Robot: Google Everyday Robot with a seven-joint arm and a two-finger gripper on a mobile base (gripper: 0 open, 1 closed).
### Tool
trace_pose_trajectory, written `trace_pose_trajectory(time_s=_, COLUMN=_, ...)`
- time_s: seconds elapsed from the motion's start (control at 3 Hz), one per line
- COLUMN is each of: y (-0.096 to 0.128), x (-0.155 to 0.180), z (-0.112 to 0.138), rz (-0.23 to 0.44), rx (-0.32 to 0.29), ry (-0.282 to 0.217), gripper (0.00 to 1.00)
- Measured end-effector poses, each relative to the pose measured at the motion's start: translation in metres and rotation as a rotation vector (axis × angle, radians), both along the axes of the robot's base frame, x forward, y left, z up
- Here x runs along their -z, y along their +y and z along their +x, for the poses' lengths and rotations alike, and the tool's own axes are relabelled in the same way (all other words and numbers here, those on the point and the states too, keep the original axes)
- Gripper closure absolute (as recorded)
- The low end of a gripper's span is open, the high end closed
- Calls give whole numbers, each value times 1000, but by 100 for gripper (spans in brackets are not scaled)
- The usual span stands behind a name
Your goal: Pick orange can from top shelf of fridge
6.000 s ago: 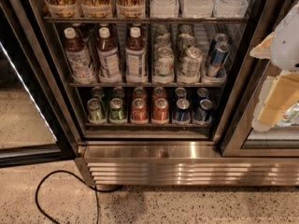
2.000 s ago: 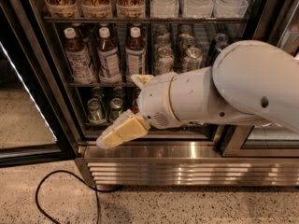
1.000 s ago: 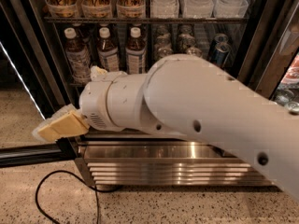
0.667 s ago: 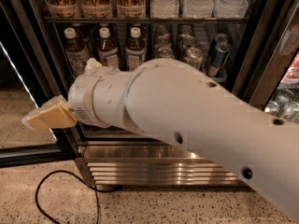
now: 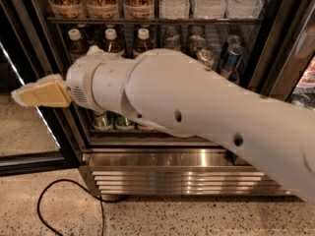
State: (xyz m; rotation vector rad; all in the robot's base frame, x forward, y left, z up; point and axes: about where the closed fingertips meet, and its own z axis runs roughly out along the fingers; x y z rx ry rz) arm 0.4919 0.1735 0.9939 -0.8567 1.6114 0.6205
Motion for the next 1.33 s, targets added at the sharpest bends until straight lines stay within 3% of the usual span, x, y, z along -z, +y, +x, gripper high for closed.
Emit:
trace_pose_trajectory(time_s=0.33, y=1, x=-6, z=11, rz=29, rx=-13, ry=-9, gripper=0)
trace_pose_trajectory(time_s=0.67, y=-1, x=3, z=7, rz=-3, rx=43, ry=-18, gripper=0)
trace_pose_trajectory(time_s=1.0, y=-25, x=18, z=9, rz=-49, rx=167, ry=-76, gripper=0)
trace_pose_trajectory(time_s=1.33, y=-52, x=18, z=25, rz=-68, rx=300, ry=-164, gripper=0)
